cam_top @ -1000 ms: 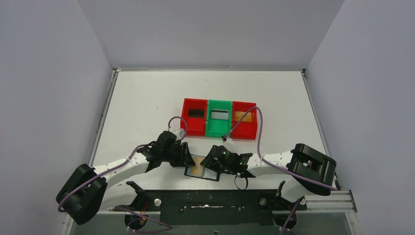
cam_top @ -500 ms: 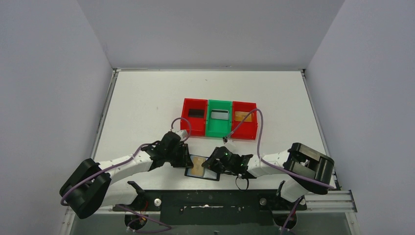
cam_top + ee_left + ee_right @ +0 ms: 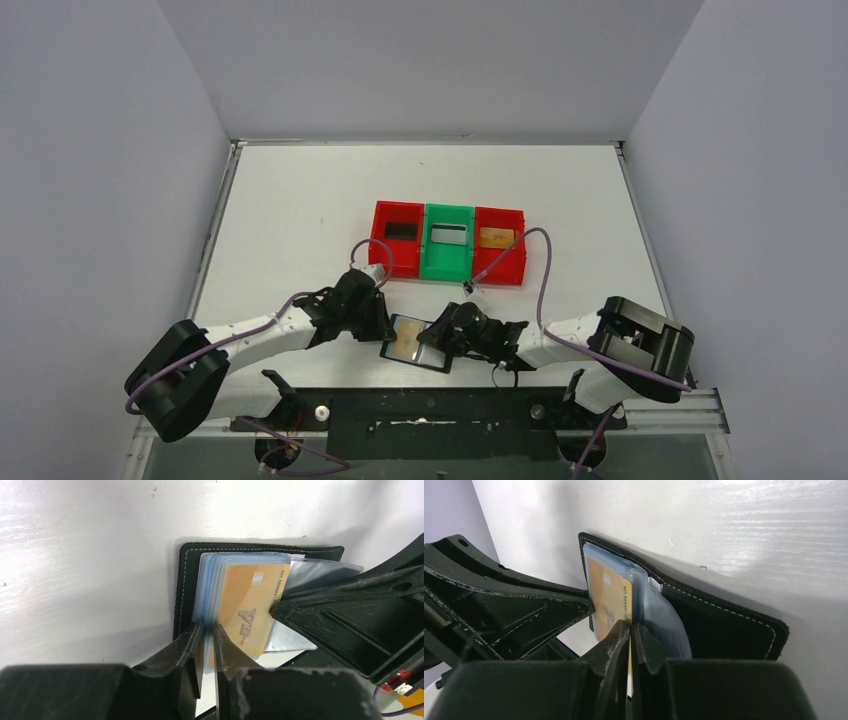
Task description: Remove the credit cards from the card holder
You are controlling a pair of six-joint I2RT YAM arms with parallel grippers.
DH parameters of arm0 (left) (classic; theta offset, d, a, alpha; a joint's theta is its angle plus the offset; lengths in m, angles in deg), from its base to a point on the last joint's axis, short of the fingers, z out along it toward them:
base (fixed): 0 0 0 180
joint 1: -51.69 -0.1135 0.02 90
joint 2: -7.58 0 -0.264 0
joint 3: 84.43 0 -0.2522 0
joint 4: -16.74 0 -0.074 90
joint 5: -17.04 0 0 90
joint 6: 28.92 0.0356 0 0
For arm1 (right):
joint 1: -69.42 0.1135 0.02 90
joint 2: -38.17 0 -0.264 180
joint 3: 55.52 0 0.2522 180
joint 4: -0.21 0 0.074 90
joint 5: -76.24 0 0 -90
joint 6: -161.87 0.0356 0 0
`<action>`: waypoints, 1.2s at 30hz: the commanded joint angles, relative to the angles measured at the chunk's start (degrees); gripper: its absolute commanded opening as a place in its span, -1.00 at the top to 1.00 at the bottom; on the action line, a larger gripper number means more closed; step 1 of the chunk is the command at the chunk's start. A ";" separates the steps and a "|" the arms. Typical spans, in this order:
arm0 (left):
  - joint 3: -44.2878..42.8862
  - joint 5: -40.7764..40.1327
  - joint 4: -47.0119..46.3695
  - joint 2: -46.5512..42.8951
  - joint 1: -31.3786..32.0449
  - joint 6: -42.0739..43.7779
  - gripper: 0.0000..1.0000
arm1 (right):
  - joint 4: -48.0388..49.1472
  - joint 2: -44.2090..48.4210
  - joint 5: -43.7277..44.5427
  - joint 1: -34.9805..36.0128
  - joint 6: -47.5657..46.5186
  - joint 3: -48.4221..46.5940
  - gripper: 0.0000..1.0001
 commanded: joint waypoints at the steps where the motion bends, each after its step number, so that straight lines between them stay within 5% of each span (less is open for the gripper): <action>1: 1.18 -3.87 1.35 0.56 0.42 -0.41 1.00 | 1.33 3.06 -0.05 -0.65 1.05 0.88 1.00; 16: 1.34 -3.76 1.38 -1.61 0.33 -1.16 1.00 | -0.23 7.70 0.20 -1.66 2.50 4.95 0.99; 27: 0.72 -1.58 0.26 -2.79 0.46 -2.43 1.00 | 1.17 3.92 -0.67 -1.76 2.37 2.49 0.36; 31: 1.17 -1.05 -0.49 -3.08 0.48 -3.20 1.00 | 2.01 2.61 -1.29 -1.64 1.83 1.94 0.40; 36: 1.30 -1.42 -0.20 -3.63 0.67 -3.70 1.00 | -0.20 1.85 -0.86 -1.51 0.88 0.58 0.82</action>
